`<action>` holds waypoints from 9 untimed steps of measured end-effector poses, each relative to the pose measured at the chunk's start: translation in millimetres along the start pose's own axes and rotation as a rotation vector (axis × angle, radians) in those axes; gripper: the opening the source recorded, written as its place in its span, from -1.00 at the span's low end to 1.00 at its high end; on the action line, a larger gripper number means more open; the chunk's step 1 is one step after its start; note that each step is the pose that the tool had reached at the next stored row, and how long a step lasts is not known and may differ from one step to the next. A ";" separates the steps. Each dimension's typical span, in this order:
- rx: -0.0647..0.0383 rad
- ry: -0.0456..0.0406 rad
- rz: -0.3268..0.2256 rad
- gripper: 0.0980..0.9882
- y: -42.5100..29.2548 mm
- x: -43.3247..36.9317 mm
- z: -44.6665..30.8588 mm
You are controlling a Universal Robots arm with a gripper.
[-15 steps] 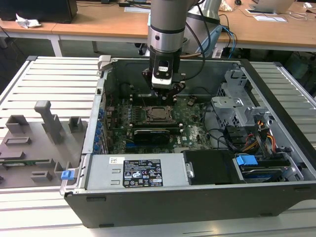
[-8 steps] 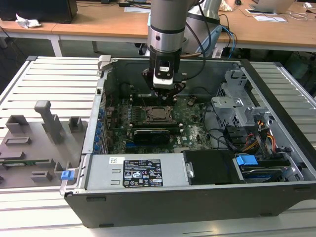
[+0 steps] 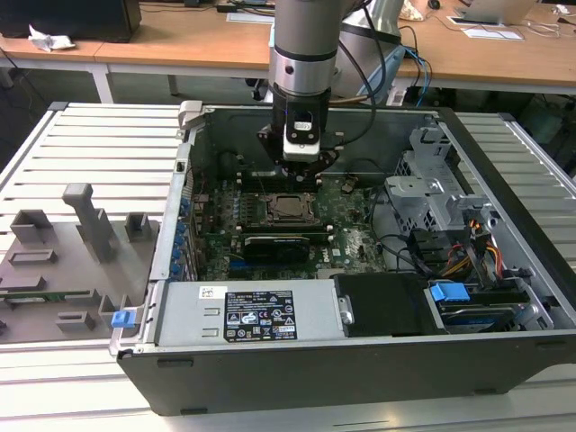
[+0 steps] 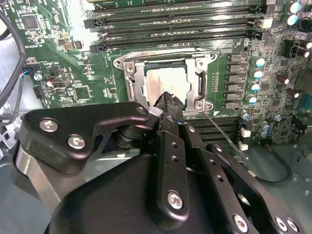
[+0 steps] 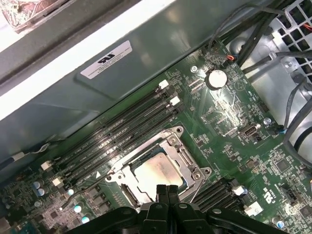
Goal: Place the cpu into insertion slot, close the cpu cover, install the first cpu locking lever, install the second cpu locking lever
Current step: 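Install the first cpu locking lever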
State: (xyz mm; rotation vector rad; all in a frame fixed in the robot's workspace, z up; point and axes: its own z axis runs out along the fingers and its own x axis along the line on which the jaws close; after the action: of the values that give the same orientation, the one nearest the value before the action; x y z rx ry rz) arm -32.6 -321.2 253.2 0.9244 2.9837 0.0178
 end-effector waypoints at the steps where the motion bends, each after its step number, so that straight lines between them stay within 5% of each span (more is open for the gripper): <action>1: 0.000 0.0001 -0.004 -0.98 0.0 0.0 0.0; 9: -0.001 0.0009 -0.055 -0.98 0.0 0.0 0.0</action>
State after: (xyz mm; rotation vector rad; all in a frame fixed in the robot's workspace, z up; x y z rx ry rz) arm -32.6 -321.2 253.2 0.8424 3.0083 0.0185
